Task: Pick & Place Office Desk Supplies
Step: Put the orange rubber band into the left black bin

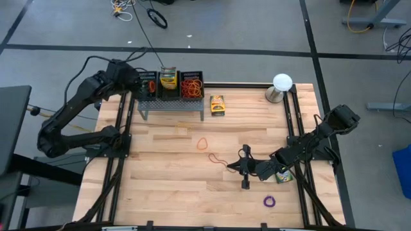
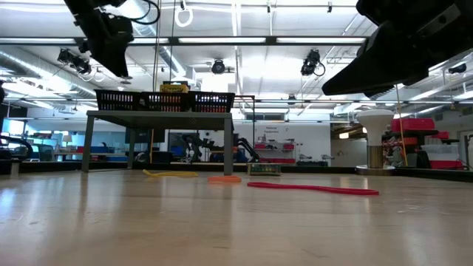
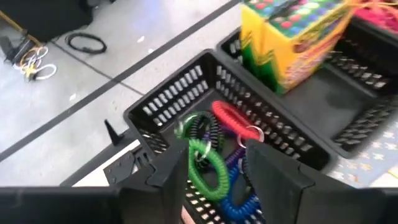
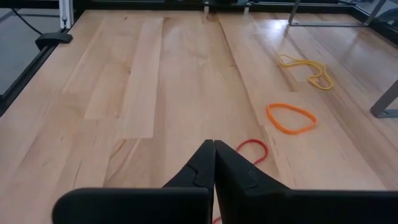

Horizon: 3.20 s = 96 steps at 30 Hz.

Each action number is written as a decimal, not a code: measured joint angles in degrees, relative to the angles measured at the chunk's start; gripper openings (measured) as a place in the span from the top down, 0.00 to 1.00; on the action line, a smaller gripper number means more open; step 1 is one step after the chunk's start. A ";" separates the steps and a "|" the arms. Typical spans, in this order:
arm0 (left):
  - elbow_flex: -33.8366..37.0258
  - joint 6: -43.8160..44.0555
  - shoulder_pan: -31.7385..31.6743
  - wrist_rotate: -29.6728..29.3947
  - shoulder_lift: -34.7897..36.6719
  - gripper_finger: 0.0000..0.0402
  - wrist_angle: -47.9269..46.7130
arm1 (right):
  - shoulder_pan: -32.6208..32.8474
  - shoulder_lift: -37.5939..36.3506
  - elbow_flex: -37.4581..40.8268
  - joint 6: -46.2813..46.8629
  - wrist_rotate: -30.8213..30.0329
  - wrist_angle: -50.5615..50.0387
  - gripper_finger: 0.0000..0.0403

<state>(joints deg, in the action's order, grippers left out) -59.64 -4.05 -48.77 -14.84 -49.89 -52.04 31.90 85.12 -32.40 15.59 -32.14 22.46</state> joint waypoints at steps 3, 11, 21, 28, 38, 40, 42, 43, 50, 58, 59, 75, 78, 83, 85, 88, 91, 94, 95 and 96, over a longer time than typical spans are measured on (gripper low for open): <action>0.29 -0.44 3.64 2.30 1.57 0.64 -0.83 | 0.00 0.00 0.00 0.06 -0.02 0.00 0.98; 8.84 -0.25 20.62 6.76 7.70 0.87 4.50 | 0.13 0.00 0.00 0.20 -0.20 0.00 0.98; 21.14 2.59 47.78 0.29 7.70 0.97 27.64 | -0.04 0.00 0.00 2.99 -0.47 6.79 0.98; 30.74 5.33 64.52 -9.00 -1.46 0.97 47.12 | 0.00 0.70 0.02 2.90 2.13 5.46 0.98; 35.44 7.99 76.02 -19.14 -22.48 0.97 78.41 | 0.58 6.66 0.02 10.05 -2.85 6.88 0.98; 35.45 8.01 76.70 -19.18 -27.77 0.97 83.76 | 1.53 6.82 0.02 11.43 -4.49 6.44 0.98; 35.45 7.98 76.95 -19.16 -33.09 0.97 89.58 | 2.50 6.82 -0.47 13.04 -6.23 4.74 0.98; 35.45 7.98 76.95 -19.18 -35.76 0.97 92.66 | 2.97 6.82 -1.05 14.04 -7.03 3.14 0.98; 33.92 11.52 75.34 -19.27 -49.24 0.97 104.92 | 5.28 6.82 -7.00 21.24 -11.59 -11.53 0.98; 24.95 9.89 74.23 -21.15 -55.40 0.90 94.81 | 5.90 6.82 -6.49 18.86 -12.72 -12.10 0.94; 23.97 9.73 74.00 -21.74 -55.41 0.89 92.57 | 5.89 6.82 -6.49 19.09 -12.73 -12.15 0.94; 16.02 9.14 66.60 -18.70 -55.21 0.77 75.65 | 5.86 6.82 -6.49 18.11 -12.74 -12.04 0.96; 16.02 9.45 65.34 -15.80 -55.21 0.75 75.11 | 5.86 6.82 -6.49 18.05 -12.74 -12.04 0.95; 15.21 8.19 62.49 -11.25 -55.19 0.68 72.48 | 5.86 6.82 -6.49 18.08 -12.72 -12.03 0.95; 13.92 7.83 61.14 -8.74 -55.17 0.64 69.19 | 5.86 6.82 -6.49 18.06 -12.72 -12.04 0.96; 12.78 7.25 59.24 -7.36 -55.12 0.59 66.56 | 5.86 6.82 -6.49 18.11 -12.70 -12.04 0.96; 12.72 6.51 57.37 -5.23 -55.10 0.58 66.54 | 5.86 6.82 -6.49 18.08 -12.70 -12.04 0.96; 12.72 6.36 55.85 -3.02 -55.45 0.59 65.27 | 5.86 6.82 -6.47 18.09 -12.70 -12.04 0.96; 12.70 6.34 55.49 -2.50 -55.88 0.60 64.98 | 5.86 6.82 -6.47 18.08 -12.70 -12.03 0.96; 12.71 6.13 55.20 -2.43 -56.28 0.62 64.51 | 5.86 6.82 -6.47 18.14 -12.70 -12.04 0.96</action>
<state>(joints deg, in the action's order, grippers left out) -46.93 2.07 6.43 -17.27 -106.17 12.47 37.76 91.94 -38.87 33.74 -44.84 10.41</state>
